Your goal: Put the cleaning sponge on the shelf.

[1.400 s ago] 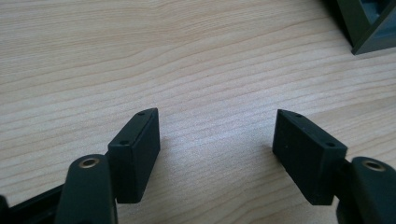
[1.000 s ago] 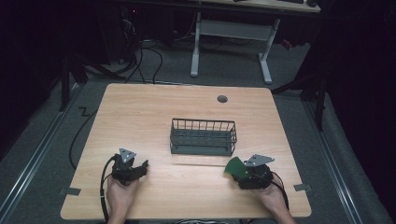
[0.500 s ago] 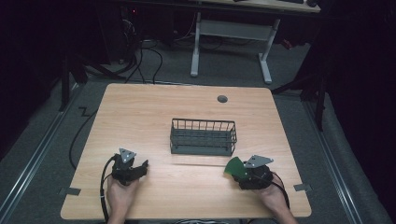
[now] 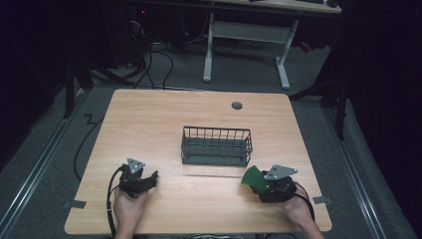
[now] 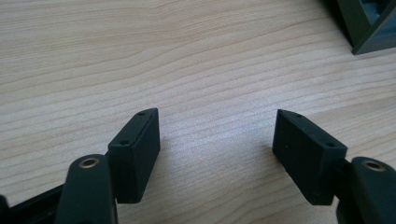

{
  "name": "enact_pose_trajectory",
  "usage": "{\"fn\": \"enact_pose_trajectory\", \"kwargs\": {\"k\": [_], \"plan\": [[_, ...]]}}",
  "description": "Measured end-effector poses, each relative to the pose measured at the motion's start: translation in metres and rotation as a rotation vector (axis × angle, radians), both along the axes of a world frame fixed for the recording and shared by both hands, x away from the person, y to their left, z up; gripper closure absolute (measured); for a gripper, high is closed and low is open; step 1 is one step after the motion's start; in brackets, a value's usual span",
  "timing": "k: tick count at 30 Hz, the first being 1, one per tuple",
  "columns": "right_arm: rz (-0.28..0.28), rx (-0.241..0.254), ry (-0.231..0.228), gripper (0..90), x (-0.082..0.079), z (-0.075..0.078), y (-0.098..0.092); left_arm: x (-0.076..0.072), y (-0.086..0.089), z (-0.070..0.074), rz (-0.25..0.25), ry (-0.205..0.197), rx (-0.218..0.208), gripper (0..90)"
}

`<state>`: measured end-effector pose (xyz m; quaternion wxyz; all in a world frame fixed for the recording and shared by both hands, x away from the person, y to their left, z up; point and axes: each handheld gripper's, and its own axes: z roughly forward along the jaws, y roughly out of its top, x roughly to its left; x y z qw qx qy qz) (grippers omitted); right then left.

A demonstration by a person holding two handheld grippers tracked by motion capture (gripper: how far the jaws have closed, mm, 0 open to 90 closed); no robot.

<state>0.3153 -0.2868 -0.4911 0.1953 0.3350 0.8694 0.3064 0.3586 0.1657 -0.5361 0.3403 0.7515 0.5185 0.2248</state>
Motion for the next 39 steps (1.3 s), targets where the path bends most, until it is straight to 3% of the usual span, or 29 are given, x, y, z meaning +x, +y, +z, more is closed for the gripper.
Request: {"fn": "enact_pose_trajectory", "kwargs": {"k": [16,28,39], "plan": [[0.042,0.029,-0.067,30.3,0.011,0.058,-0.015,0.001,0.000,0.000,-0.004,0.000,-0.001,32.6],[0.096,0.014,-0.085,30.4,0.027,0.096,-0.007,0.001,0.000,0.000,-0.004,0.000,-0.001,32.8],[0.163,0.016,-0.071,30.4,0.064,0.125,0.011,0.001,0.000,0.000,-0.006,0.000,-0.001,32.7]]}}
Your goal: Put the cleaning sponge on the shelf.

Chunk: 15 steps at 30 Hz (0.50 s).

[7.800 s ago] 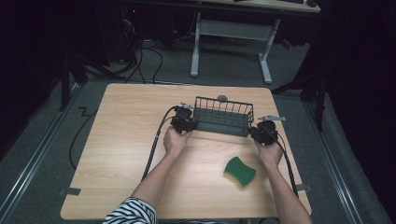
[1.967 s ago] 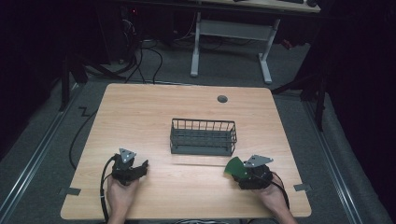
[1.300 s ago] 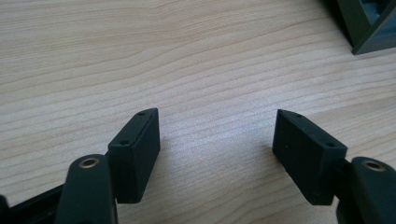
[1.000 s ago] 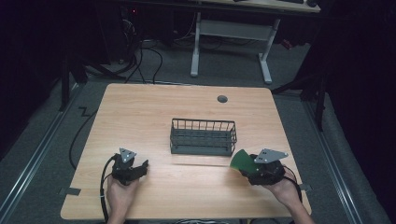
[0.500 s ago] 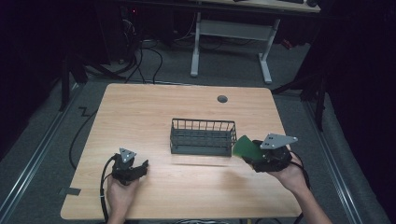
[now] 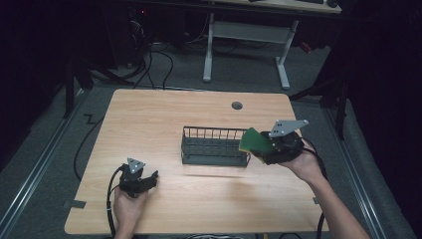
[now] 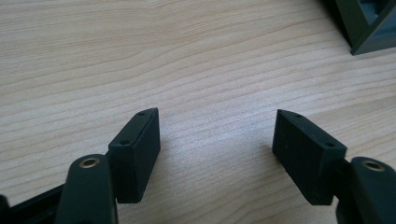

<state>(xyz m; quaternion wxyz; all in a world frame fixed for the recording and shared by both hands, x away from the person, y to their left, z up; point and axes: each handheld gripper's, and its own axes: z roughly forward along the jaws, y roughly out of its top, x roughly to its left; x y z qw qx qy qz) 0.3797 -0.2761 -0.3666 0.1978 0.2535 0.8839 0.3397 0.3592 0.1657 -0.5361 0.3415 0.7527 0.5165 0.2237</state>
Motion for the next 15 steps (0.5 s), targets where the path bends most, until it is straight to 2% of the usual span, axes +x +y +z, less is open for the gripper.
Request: {"fn": "enact_pose_trajectory", "kwargs": {"k": [6,15], "plan": [[0.058,-0.046,0.015,30.3,0.026,0.004,0.019,0.000,0.000,0.000,0.000,0.000,0.000,32.7],[0.124,-0.095,0.032,30.1,0.056,-0.003,0.040,0.000,0.000,0.000,0.001,0.000,0.001,32.8]]}}
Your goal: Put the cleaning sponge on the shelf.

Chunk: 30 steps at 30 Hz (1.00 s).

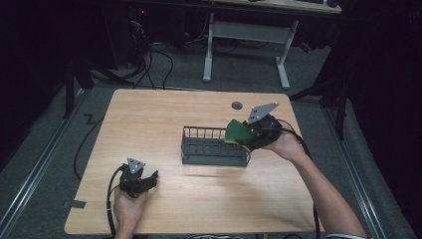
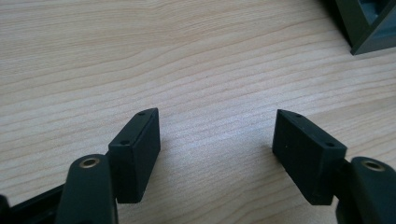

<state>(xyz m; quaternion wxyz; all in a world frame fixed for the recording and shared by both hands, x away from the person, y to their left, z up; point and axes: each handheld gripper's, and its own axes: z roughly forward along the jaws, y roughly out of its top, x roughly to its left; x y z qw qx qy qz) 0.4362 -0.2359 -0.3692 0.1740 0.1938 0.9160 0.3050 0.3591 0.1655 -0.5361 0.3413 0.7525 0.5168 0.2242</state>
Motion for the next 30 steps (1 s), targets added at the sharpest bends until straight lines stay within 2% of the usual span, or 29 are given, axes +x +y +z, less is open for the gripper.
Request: {"fn": "enact_pose_trajectory", "kwargs": {"k": [9,18,30], "plan": [[0.014,0.006,0.037,30.0,0.020,-0.012,0.006,0.000,0.000,0.000,0.003,-0.002,0.001,32.8],[0.029,-0.031,0.026,29.7,0.026,-0.017,0.013,0.000,0.000,0.000,0.004,-0.002,0.001,32.8],[0.043,-0.055,0.048,29.6,0.035,-0.023,0.016,0.000,0.000,0.000,0.004,-0.001,0.000,32.8]]}}
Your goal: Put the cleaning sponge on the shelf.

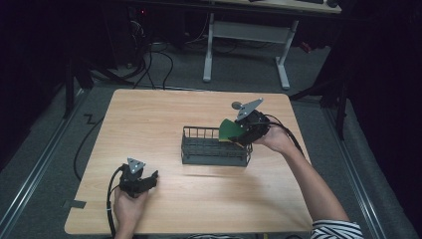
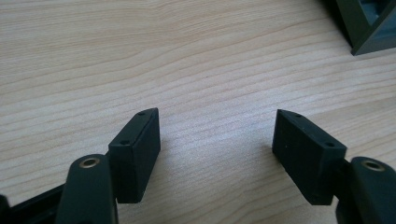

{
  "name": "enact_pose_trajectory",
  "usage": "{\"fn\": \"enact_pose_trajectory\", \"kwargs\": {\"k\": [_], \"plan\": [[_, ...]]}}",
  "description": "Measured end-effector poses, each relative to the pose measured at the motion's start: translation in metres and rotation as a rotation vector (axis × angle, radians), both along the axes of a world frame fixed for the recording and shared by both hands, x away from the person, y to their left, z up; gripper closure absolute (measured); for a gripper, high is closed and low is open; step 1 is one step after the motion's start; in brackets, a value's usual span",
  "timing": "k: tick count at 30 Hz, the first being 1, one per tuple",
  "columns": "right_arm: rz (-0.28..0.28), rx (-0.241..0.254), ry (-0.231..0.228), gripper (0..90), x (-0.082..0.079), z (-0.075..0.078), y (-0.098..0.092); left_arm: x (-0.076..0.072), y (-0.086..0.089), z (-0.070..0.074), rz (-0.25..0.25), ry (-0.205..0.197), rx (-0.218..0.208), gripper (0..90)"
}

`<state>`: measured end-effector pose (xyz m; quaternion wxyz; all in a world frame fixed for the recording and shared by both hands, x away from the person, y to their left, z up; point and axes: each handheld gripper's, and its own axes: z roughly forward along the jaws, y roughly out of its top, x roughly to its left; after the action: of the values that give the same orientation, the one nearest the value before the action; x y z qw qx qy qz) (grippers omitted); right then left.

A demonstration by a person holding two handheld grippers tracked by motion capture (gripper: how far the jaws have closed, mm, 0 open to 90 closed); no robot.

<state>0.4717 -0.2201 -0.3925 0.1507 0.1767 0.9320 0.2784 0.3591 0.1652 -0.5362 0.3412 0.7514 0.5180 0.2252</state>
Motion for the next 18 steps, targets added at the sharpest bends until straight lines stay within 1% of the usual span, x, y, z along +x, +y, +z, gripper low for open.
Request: {"fn": "enact_pose_trajectory", "kwargs": {"k": [3,5,7,11,13,18], "plan": [[-0.004,-0.016,0.004,29.3,0.0007,-0.0029,0.0013,0.0000,0.0003,0.0001,-0.001,0.002,-0.002,32.8],[0.008,-0.024,0.002,29.1,0.0020,-0.0040,0.0016,0.0001,0.0009,0.0001,-0.003,0.001,-0.008,32.8],[0.008,-0.021,0.010,28.5,0.0023,-0.0052,0.0024,0.0001,0.0013,0.0001,-0.006,0.002,-0.012,32.7],[0.021,-0.036,0.012,26.8,0.0029,-0.0075,0.0049,0.0001,0.0012,0.0001,-0.009,0.001,-0.014,32.8],[0.021,-0.037,0.023,25.8,0.0029,-0.0076,0.0056,0.0001,0.0014,0.0001,-0.010,0.002,-0.015,32.8],[0.024,-0.039,0.026,27.5,0.0036,-0.0074,0.0063,0.0001,0.0014,0.0001,-0.010,0.002,-0.016,32.8]]}}
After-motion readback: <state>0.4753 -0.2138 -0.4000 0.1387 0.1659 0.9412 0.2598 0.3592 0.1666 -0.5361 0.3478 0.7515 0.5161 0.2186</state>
